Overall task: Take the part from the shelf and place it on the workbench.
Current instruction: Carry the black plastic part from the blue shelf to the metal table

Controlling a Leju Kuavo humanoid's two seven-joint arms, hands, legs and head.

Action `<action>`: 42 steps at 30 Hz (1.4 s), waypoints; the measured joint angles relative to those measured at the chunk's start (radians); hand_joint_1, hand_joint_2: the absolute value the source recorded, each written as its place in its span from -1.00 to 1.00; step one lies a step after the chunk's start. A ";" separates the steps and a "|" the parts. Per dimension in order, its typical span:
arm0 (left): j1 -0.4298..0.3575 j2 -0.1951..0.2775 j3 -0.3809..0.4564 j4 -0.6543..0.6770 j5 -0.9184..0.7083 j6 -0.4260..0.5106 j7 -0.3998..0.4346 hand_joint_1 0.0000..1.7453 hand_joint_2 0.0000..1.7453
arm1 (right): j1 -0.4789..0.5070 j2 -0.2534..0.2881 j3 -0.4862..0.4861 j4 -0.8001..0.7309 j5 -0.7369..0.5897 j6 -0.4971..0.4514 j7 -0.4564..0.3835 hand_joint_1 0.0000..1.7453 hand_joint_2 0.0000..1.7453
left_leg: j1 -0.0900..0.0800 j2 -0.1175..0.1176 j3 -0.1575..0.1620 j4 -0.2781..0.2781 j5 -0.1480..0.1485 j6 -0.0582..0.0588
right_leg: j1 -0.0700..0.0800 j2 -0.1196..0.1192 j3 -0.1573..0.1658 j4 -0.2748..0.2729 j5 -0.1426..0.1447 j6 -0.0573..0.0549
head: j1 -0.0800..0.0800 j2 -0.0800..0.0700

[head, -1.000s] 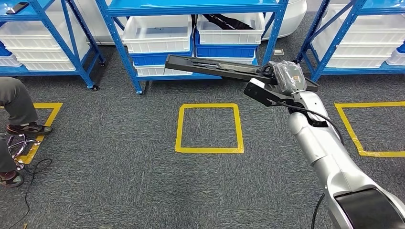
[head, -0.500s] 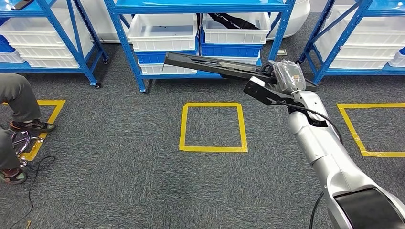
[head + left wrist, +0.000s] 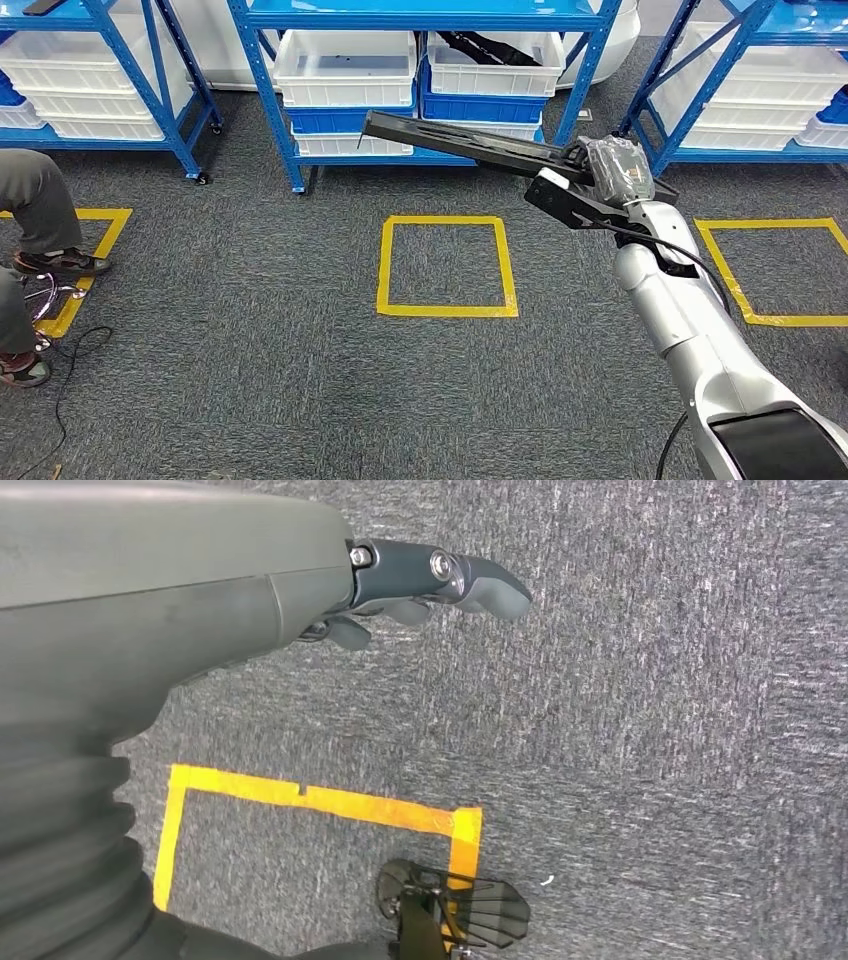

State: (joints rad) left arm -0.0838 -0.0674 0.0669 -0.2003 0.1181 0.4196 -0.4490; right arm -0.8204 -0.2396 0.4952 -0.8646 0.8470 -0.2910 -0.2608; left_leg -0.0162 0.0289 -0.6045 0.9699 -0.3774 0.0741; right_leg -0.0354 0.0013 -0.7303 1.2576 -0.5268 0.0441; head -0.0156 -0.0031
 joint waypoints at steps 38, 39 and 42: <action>0.004 0.006 0.001 0.000 -0.004 -0.001 0.006 -1.00 1.00 | 0.008 -0.023 -0.028 -0.037 -0.005 0.020 0.011 1.00 1.00 | 0.015 0.086 0.017 0.020 -0.035 -0.051 | 0.000 -0.043 0.131 -0.275 0.109 -0.015 | -0.005 0.000; 0.004 0.006 0.001 0.000 -0.004 -0.001 0.006 -1.00 1.00 | 0.007 -0.024 -0.029 -0.037 -0.005 0.021 0.011 1.00 1.00 | 0.020 0.085 0.015 0.026 -0.041 -0.055 | -0.001 -0.032 0.129 -0.274 0.112 -0.021 | -0.006 0.000; 0.004 0.006 0.006 0.000 -0.004 -0.001 0.006 -1.00 1.00 | 0.002 -0.023 -0.031 -0.036 -0.006 0.021 0.013 1.00 1.00 | 0.034 0.014 -0.028 0.145 -0.127 -0.071 | -0.005 0.002 0.125 -0.275 0.120 -0.035 | -0.007 0.000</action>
State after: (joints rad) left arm -0.0799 -0.0614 0.0724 -0.2007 0.1138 0.4190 -0.4431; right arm -0.8184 -0.2622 0.4644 -0.9008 0.8410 -0.2705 -0.2482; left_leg 0.0176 0.0428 -0.6322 1.1146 -0.5047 0.0035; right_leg -0.0402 0.0033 -0.6052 0.9830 -0.4070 0.0090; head -0.0221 -0.0031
